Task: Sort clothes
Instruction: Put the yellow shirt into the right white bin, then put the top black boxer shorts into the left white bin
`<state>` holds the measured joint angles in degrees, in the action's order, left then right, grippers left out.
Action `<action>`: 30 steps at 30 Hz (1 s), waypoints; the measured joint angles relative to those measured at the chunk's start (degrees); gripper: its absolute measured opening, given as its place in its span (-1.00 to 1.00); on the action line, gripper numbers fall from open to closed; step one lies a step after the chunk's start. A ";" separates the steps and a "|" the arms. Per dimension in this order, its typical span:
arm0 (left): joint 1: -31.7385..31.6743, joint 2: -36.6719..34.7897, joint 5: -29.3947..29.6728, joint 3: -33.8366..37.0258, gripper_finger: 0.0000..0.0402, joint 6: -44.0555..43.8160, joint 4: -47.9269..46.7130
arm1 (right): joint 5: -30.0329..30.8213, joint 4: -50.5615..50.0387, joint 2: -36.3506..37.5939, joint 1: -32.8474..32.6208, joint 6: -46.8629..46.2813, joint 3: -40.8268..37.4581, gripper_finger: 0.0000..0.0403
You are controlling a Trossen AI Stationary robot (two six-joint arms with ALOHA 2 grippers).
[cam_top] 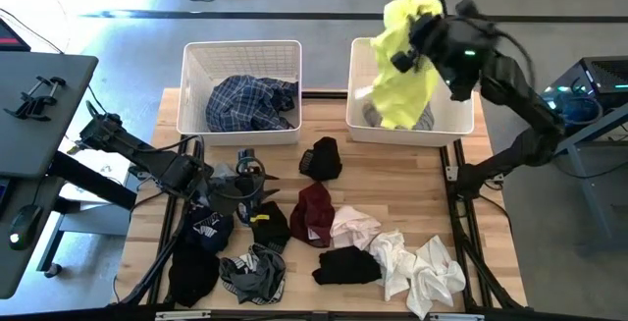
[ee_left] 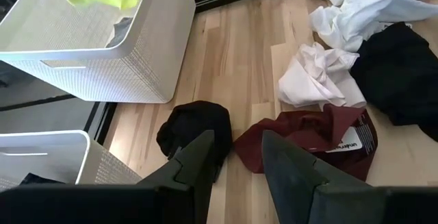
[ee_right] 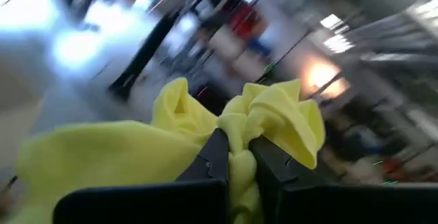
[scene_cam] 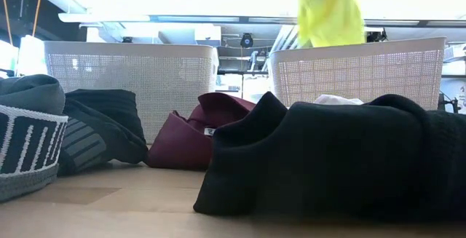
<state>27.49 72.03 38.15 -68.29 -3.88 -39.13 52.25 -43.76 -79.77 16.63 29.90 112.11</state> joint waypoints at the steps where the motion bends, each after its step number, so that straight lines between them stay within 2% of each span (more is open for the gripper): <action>1: 0.00 0.00 0.00 0.00 -0.45 0.01 0.00 | -3.90 -4.91 -0.06 1.78 -4.35 -0.63 -0.94; 5: 0.00 0.14 0.02 0.00 -0.45 0.04 0.00 | -21.26 -18.58 -0.47 8.80 -17.61 -5.85 -0.94; 8: 0.00 0.15 0.02 0.00 -0.45 0.03 -0.01 | -27.97 -21.51 -0.50 12.68 -21.25 -13.49 -0.94; 12: 0.00 0.15 0.02 0.01 -0.45 0.02 -0.02 | -28.52 -20.86 -0.56 15.72 -23.84 -24.14 -0.84; 16: 0.00 0.15 0.02 0.02 -0.45 -0.03 -0.02 | -27.81 -20.28 -0.57 18.20 -25.65 -30.53 -0.51; 19: 0.00 0.15 0.01 0.02 -0.45 -0.39 -0.02 | -23.29 -22.40 -0.57 19.51 -29.62 -30.55 -0.21; 23: 0.00 0.17 0.02 0.01 -0.45 -1.00 -0.02 | -15.92 -28.14 -0.40 19.66 -34.56 -25.28 0.09; 26: 0.05 0.17 0.01 0.02 -0.45 -2.11 -0.05 | -17.69 -30.81 0.19 16.51 -37.86 -21.62 0.18; 30: 1.13 0.17 0.02 0.43 -0.45 -4.52 -0.26 | -20.31 -28.26 2.66 4.85 -39.17 -22.19 0.18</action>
<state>28.62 72.20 38.18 -67.87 -8.39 -39.39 31.93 -72.02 -77.11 21.48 -9.27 89.92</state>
